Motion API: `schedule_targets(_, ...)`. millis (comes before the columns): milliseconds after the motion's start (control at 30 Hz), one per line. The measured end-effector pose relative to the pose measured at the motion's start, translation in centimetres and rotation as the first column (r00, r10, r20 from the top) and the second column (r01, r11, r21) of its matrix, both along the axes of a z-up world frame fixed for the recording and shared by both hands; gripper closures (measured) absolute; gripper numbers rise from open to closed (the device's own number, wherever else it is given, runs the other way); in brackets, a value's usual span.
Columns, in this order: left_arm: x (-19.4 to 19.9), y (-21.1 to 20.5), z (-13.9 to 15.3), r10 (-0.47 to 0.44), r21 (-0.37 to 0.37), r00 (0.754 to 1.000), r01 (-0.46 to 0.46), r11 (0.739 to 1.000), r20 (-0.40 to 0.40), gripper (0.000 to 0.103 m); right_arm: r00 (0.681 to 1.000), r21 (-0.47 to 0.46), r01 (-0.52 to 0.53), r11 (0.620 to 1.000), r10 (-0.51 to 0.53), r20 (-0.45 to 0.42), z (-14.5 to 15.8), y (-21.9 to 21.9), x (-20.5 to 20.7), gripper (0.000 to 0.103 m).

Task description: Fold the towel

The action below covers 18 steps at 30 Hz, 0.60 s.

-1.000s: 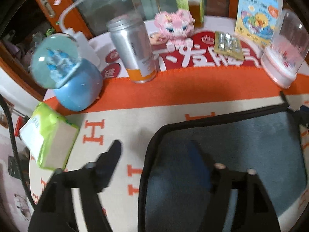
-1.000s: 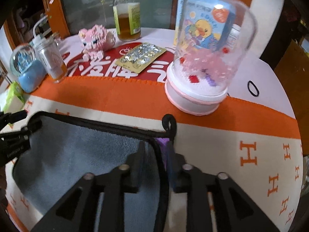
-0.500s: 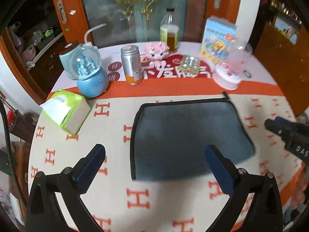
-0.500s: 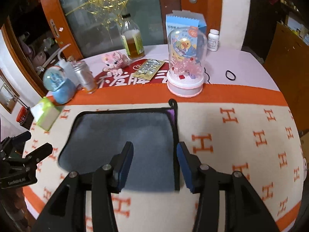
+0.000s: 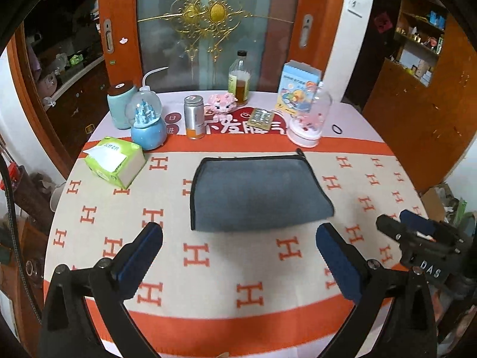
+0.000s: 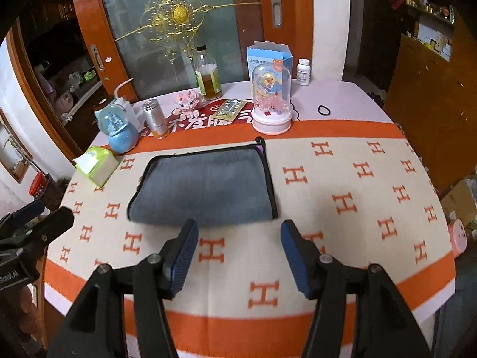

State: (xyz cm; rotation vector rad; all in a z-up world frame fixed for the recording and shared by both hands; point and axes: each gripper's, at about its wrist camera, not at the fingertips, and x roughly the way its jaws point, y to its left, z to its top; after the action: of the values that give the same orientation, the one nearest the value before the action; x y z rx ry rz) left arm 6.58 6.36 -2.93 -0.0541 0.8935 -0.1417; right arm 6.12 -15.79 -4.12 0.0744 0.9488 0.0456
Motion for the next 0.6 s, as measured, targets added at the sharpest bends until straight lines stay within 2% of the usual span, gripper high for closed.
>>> schedule_targets(233,-3.6,-1.0,1.5,-0.013,-0.005,1.0,0.013,1.0,0.013,0.001,1.0,0.029,0.006,1.0,-0.006,0.001,1.7,-0.5,-4.0,0.045)
schedule_targets(600,-6.7,-3.4,3.2,0.023,0.007,0.999,-0.023,1.0,0.027,0.001,1.0,0.01,0.005,1.0,-0.005,-0.007,3.5,-1.6,-6.8,0.045)
